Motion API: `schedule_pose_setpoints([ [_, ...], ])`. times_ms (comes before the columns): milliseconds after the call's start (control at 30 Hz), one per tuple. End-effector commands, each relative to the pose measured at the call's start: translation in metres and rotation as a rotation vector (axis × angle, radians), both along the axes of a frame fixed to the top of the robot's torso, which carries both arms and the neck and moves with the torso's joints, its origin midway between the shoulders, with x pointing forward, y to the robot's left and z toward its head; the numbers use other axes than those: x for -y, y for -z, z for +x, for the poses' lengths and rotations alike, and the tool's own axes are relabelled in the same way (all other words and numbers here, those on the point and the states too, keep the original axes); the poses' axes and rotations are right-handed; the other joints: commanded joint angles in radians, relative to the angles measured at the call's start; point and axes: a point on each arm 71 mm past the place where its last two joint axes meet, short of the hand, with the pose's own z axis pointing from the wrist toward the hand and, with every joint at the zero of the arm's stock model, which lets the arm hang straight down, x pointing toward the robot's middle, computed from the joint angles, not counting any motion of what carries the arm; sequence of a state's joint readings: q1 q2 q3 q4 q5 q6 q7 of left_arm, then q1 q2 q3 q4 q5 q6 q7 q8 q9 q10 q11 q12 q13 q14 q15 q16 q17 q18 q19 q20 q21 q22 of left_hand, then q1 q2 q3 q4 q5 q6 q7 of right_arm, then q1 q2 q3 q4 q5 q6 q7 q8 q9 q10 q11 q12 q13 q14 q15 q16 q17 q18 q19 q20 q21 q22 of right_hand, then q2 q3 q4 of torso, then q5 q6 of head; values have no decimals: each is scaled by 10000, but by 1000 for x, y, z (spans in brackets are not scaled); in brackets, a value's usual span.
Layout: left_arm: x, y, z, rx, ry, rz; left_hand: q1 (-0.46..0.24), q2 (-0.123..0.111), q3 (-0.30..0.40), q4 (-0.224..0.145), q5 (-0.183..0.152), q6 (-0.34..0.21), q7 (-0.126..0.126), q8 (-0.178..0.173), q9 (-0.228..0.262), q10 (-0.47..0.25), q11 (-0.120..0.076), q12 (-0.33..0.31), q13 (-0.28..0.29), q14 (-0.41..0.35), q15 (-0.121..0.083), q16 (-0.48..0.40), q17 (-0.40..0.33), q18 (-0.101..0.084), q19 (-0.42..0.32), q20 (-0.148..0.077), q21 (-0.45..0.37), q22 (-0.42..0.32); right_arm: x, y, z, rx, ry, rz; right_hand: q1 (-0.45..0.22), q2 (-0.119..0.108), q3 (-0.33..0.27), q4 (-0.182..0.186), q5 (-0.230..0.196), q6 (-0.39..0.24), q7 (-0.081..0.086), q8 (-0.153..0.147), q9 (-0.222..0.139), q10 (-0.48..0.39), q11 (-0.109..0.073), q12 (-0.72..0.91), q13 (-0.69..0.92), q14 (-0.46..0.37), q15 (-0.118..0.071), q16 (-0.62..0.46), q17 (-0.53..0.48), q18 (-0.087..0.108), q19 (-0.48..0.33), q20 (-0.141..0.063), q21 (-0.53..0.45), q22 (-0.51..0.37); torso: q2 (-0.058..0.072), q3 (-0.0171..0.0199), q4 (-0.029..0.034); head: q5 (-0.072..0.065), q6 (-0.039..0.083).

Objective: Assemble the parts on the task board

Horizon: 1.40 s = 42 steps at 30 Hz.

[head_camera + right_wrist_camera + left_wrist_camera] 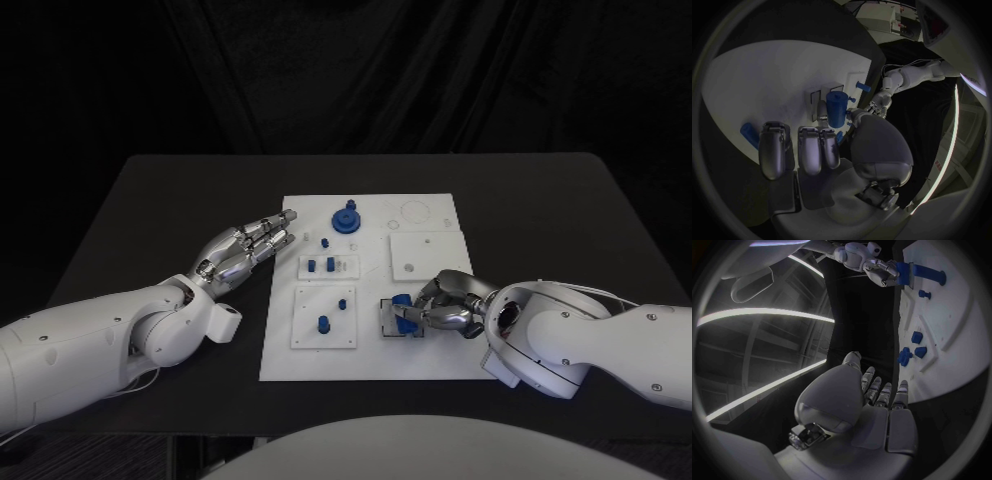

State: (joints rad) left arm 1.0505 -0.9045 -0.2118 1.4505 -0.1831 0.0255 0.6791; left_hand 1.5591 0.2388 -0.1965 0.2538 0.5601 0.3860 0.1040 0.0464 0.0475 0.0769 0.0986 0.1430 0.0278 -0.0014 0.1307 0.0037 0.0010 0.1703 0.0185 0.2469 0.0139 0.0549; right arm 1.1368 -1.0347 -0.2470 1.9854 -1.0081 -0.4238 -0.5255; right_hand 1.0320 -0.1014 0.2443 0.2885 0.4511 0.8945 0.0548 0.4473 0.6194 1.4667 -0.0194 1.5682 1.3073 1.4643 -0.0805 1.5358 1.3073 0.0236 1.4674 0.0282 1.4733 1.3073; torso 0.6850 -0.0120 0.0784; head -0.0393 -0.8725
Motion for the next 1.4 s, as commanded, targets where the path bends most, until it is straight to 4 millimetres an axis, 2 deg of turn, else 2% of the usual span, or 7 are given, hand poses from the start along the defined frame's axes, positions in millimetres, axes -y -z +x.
schedule_pose_setpoints([
  [33,2,-1,-1,72,90,-223,115,3,43,-30,40,5,58,3,3,3,36,43,7,14,66,-37,-10,109,21,67,15,13,-1,-1,0,64,-176,-136,-308,-18,-237,34,-440,24,85,-77,-41,1041,102,26,2635,905,70,-74,1856,50,577,73,-67,2252,0,0,0,-2,-1],
  [533,2,0,0,40,111,-218,115,1,46,-36,41,14,64,4,4,-3,31,36,5,14,82,-37,-10,107,21,72,14,9,-3,-3,0,380,-239,-20,-716,156,-1371,48,-1448,19,85,-86,-167,1041,98,26,2635,889,69,-116,1770,59,568,74,-109,2241,-4,4,-8,55,-1],
  [800,1,0,0,24,108,-207,115,2,51,-43,42,19,77,5,5,-7,27,32,5,14,94,-37,-10,105,22,78,15,12,-1,-6,0,634,-144,169,-1482,637,-2030,47,-1108,129,50,-20,-222,1041,71,26,2635,881,46,-138,1720,65,563,57,-135,2234,1,9,-8,68,-1],
  [967,1,0,0,19,103,-201,115,2,51,-43,42,19,77,5,5,-7,27,32,5,14,94,-37,-10,105,22,78,15,12,0,-7,-1,798,-308,140,-753,561,-2164,-48,-717,118,39,-11,-257,1041,61,26,2635,875,36,-152,1690,72,551,42,-163,2226,6,13,-10,78,-1],
  [1167,1,0,0,13,108,-202,115,2,51,-43,42,19,77,5,5,-7,27,32,5,14,94,-37,-10,105,22,78,15,12,0,-10,-4,1107,-826,-23,471,396,-2549,-42,-708,34,-89,902,346,1041,-47,26,2635,869,-54,-165,1661,79,537,-29,-202,2215,-6,9,-9,95,-1],
  [1267,1,0,0,8,110,-202,115,7,59,-51,45,25,93,7,6,-11,25,28,4,14,110,-37,-10,102,24,87,16,15,-2,-12,-6,1188,-1056,-52,806,440,-3002,-1,-1194,-185,-229,1935,1158,1041,-161,26,2635,874,-144,-153,1680,75,550,-118,-183,2225,-8,5,-13,84,-1],
  [1400,1,0,0,6,111,-202,117,9,64,-55,46,28,98,8,6,-12,24,29,4,14,125,-37,-10,101,24,92,16,13,-3,-12,-7,1198,-1201,-84,952,541,-3392,3,-1551,-411,-354,2866,1937,1041,-275,26,2635,874,-242,-152,1679,75,551,-196,-194,2223,-8,4,-25,104,-1],
])
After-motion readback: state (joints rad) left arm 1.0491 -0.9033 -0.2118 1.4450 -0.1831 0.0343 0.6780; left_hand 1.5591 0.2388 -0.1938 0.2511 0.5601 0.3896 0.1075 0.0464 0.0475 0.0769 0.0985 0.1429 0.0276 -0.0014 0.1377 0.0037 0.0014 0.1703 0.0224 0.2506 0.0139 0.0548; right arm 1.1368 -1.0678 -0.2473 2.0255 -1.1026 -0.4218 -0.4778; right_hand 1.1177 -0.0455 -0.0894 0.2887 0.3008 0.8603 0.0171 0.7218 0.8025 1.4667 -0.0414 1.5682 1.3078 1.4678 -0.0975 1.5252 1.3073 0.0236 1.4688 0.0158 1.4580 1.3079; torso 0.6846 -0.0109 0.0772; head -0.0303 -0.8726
